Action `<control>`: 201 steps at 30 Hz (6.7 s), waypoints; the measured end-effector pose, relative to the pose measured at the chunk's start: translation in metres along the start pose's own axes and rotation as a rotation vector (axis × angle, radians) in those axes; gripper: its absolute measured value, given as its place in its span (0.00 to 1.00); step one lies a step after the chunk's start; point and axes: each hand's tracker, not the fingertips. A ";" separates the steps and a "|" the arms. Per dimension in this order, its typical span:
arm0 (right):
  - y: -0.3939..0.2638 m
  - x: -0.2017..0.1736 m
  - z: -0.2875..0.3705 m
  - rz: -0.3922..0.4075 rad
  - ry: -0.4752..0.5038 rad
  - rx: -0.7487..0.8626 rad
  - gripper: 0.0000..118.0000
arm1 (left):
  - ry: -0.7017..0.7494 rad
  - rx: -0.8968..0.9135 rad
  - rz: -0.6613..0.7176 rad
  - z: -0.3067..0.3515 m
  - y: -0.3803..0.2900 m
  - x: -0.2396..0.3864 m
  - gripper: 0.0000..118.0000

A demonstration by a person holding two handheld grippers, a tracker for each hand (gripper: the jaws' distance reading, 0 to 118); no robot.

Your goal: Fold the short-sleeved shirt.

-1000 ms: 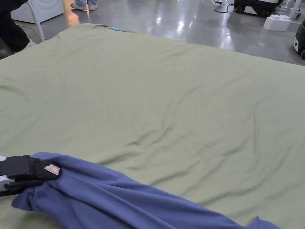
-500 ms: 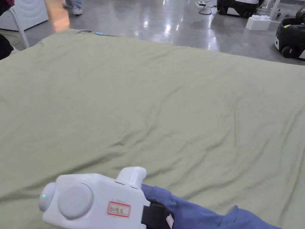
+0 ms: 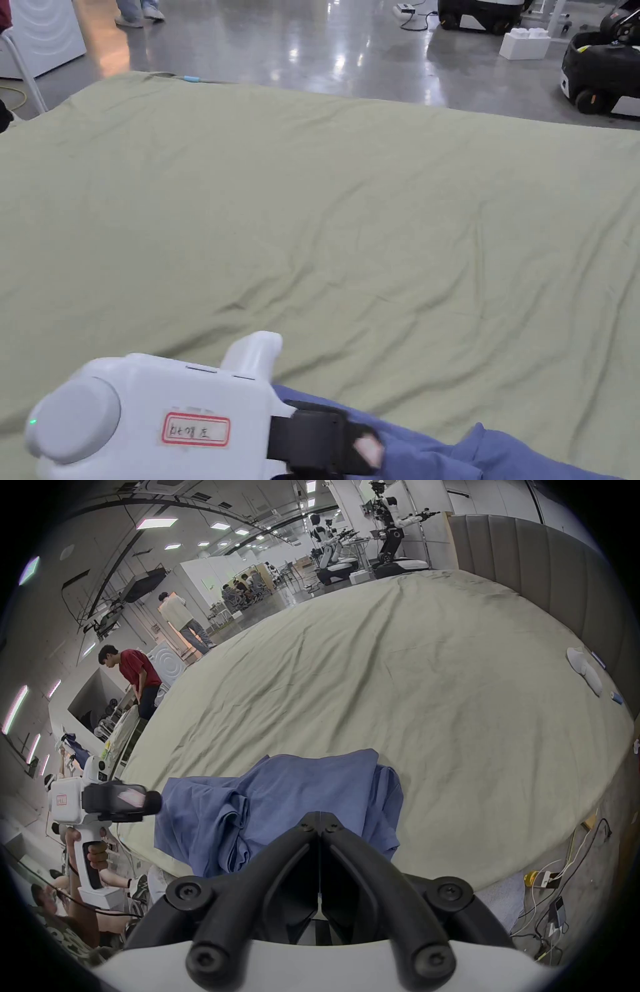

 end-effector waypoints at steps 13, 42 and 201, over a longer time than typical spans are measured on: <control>-0.005 0.005 0.004 -0.037 -0.001 0.001 0.02 | -0.103 -0.331 0.071 -0.129 -0.040 -0.001 0.00; 0.002 -0.043 -0.020 0.059 0.061 -0.083 0.02 | -0.270 -0.057 0.169 -0.035 -0.007 -0.094 0.95; 0.013 -0.196 -0.122 0.074 0.129 -0.261 0.02 | 0.702 0.089 0.195 0.301 0.110 -0.320 0.35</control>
